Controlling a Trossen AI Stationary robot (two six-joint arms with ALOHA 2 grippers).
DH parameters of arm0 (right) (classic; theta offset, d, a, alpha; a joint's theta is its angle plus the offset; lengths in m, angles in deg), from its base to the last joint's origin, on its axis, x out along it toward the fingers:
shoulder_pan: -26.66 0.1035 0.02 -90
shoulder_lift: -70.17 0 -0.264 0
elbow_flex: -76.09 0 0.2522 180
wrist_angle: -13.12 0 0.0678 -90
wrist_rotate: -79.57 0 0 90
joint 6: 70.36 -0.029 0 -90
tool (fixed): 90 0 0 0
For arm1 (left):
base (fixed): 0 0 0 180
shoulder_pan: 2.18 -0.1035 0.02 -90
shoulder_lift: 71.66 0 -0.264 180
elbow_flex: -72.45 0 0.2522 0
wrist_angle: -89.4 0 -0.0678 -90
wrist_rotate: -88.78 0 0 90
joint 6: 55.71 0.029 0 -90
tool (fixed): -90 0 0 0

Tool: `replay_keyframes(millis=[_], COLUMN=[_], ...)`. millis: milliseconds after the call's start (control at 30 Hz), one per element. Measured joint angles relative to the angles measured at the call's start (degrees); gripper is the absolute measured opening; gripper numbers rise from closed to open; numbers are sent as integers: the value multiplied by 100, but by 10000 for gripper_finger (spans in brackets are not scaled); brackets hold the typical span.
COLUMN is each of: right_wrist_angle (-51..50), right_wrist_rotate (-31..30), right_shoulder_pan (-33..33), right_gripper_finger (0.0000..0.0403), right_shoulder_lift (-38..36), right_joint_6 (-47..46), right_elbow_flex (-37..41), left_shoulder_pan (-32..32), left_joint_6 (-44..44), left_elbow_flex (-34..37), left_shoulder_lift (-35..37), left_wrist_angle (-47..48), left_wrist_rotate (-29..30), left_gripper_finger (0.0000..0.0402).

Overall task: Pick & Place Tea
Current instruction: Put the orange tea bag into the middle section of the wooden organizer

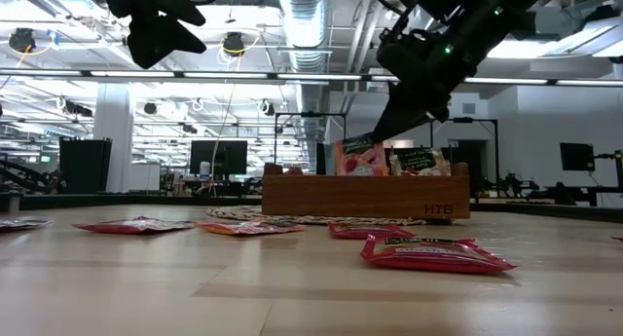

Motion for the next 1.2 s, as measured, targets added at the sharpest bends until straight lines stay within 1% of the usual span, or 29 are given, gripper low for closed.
replay_keyframes(millis=[200, 333, 733, 867, 1067, 1200], right_wrist_angle=[323, 465, 414, 414, 373, 309], right_wrist_rotate=[-94, -96, -94, -94, -91, 41], right_shoulder_pan=[23, 35, 56, 56, 56, 56], right_gripper_finger=[0, 0, 3, 27, 91, 123], right_shoulder_lift=[0, 2, 2, 2, 2, -24], right_joint_6=[-261, -151, -90, -79, -79, -92], right_elbow_flex=[359, 371, 371, 371, 369, 369], left_shoulder_pan=[1, -1, 1, 1, 1, 1], left_joint_6=[0, 0, 0, 0, 0, 0], left_elbow_flex=[0, 0, -2, -2, -2, -2], left_shoulder_lift=[0, 0, 0, 0, 0, 0], left_wrist_angle=[0, 0, -2, -1, -2, -3], left_wrist_rotate=[0, 0, 0, 1, 2, 2], left_gripper_finger=[172, 172, 172, 172, 172, 172])
